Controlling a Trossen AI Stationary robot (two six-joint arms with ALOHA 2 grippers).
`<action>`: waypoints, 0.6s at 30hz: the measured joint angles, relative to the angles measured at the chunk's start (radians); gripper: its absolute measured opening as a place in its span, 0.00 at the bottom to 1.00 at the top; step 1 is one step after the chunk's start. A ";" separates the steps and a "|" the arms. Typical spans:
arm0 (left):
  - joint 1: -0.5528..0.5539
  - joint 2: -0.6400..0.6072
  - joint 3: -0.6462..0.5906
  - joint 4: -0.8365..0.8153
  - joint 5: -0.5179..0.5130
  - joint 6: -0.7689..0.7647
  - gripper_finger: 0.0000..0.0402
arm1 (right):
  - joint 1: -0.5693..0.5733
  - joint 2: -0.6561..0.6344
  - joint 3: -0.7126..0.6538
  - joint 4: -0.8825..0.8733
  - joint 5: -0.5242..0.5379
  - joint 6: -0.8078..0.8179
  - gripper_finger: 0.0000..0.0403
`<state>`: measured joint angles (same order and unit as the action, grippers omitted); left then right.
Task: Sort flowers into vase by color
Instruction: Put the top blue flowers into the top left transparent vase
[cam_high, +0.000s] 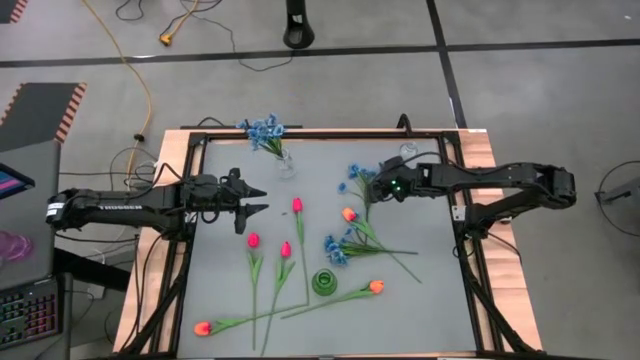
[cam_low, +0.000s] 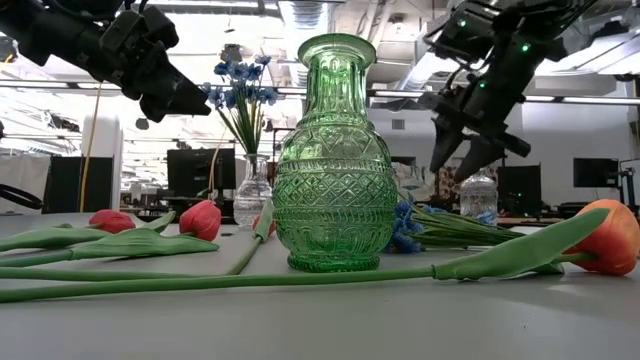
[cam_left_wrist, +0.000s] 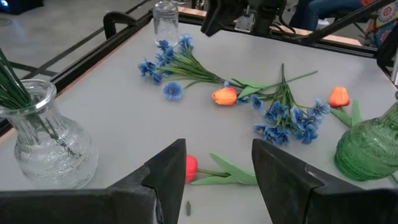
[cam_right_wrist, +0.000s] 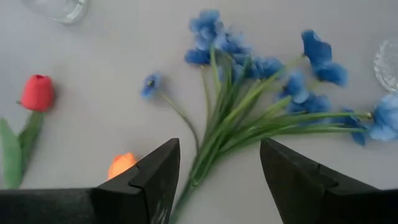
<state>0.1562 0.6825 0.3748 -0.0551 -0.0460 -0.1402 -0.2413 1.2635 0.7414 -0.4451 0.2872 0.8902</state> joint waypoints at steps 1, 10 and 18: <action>0.000 0.000 0.000 0.000 0.000 0.000 0.42 | 0.004 0.018 0.000 0.009 -0.001 0.000 0.62; 0.000 0.000 0.000 -0.009 -0.017 -0.003 0.42 | 0.034 0.220 0.000 0.133 -0.004 0.003 0.62; 0.000 0.000 0.000 -0.010 -0.024 -0.003 0.42 | 0.022 0.355 0.000 0.205 0.003 0.001 0.62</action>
<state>0.1566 0.6827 0.3744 -0.0647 -0.0704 -0.1436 -0.2195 1.6182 0.7419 -0.2398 0.2898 0.8916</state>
